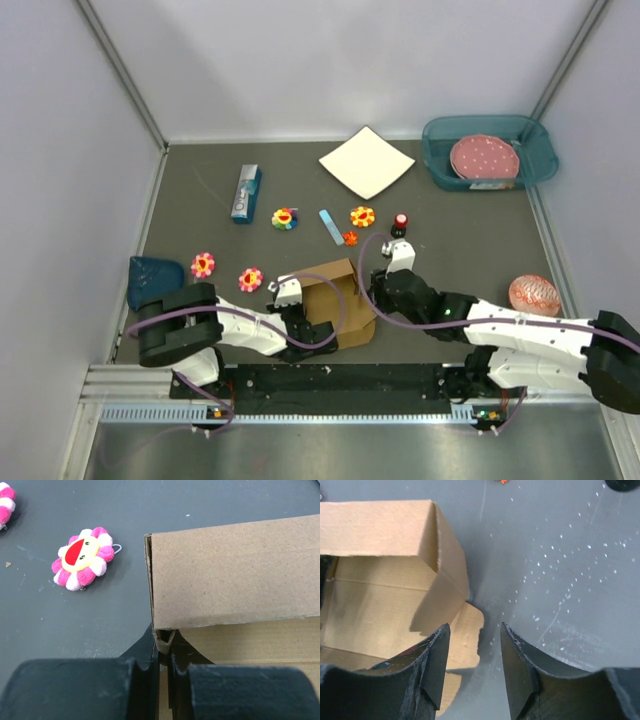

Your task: Fold the paper box

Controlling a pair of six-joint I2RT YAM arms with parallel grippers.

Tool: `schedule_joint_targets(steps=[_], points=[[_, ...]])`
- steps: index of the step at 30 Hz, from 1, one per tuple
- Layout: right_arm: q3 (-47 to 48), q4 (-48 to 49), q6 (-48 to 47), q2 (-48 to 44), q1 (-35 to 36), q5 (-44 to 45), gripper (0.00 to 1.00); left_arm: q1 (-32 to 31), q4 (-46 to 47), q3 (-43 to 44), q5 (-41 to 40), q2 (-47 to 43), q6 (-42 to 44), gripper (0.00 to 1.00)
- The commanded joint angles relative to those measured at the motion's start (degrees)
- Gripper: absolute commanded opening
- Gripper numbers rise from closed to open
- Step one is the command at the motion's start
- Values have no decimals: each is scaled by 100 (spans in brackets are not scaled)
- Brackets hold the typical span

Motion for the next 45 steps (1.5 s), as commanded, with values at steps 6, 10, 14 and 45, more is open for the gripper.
schedule_joint_targets(steps=[6,10,14,45], points=[[174,1529,-601,642,-68,-222,50,-100,-520,134,172,-350,1,0],[148,1802,-636,906,-77,-328,50,-100,-520,90,190,-544,176,0],[78,2048,-645,1012,-77,-372,50,-100,-529,81,207,-693,361,0],[279,2279,-786,2225,-51,902,8,-100,-274,863,1138,-922,2470,0]])
